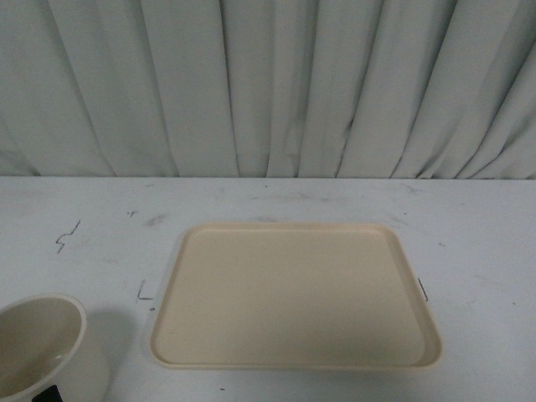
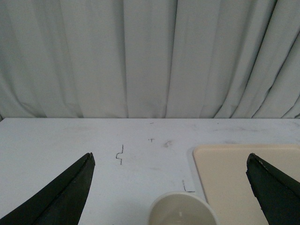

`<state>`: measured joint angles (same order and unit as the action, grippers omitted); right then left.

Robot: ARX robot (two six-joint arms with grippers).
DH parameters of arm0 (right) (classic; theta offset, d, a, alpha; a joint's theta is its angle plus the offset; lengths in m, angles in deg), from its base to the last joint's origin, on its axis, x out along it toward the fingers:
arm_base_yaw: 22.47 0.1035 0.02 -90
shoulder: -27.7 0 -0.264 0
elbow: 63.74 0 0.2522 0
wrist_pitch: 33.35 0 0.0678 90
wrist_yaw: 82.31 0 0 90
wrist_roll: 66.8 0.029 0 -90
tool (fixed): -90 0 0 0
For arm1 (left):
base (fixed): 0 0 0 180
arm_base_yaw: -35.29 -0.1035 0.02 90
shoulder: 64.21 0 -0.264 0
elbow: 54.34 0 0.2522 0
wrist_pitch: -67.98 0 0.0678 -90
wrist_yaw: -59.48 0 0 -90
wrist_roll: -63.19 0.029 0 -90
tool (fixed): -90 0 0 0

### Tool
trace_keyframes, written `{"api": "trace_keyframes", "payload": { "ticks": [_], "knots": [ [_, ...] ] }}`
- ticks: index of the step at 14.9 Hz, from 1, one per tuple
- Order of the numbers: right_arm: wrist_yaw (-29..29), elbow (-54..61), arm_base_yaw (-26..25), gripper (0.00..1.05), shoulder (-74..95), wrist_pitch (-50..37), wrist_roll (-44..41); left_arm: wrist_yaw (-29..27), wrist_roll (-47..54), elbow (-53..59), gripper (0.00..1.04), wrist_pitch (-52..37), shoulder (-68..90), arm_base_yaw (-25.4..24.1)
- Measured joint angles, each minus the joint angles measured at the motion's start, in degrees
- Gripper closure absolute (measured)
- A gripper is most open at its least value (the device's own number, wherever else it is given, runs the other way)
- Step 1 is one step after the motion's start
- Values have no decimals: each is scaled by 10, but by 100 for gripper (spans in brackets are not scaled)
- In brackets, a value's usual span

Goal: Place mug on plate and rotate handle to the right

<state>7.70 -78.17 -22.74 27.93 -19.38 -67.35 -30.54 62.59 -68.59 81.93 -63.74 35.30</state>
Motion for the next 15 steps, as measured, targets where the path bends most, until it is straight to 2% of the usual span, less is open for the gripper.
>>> {"api": "trace_keyframes", "payload": {
  "ticks": [6, 7, 8, 9, 10, 11, 12, 13, 14, 15],
  "knots": [
    [0, 0, 0, 6, 0, 0, 0, 0, 0, 0, 7, 0, 0, 0],
    [0, 0, 0, 6, 0, 0, 0, -48, -17, -21, 7, 72, 17, 16],
    [-2, 0, 0, 6, 0, 0, 1, -175, -68, -92, 7, 202, 131, 86],
    [1, 0, 0, 6, 0, -1, 1, -264, -109, -160, 7, 275, 240, 126],
    [-1, 0, 1, 6, 0, 0, 1, -321, -140, -206, 7, 316, 304, 118],
    [-1, 0, 3, 6, 0, 0, 1, -335, -164, -246, 7, 336, 354, 101],
    [0, 0, 3, 6, 0, 0, 1, -297, -176, -283, 7, 325, 405, 86],
    [0, 0, 3, 6, 0, 0, 1, -228, -189, -327, 7, 328, 495, 58],
    [0, 0, 3, 6, 0, 0, 1, -131, -201, -368, 7, 298, 628, 31],
    [0, 0, 3, 6, 0, 0, 1, -113, -199, -383, 7, 283, 683, 28]
  ]
}}
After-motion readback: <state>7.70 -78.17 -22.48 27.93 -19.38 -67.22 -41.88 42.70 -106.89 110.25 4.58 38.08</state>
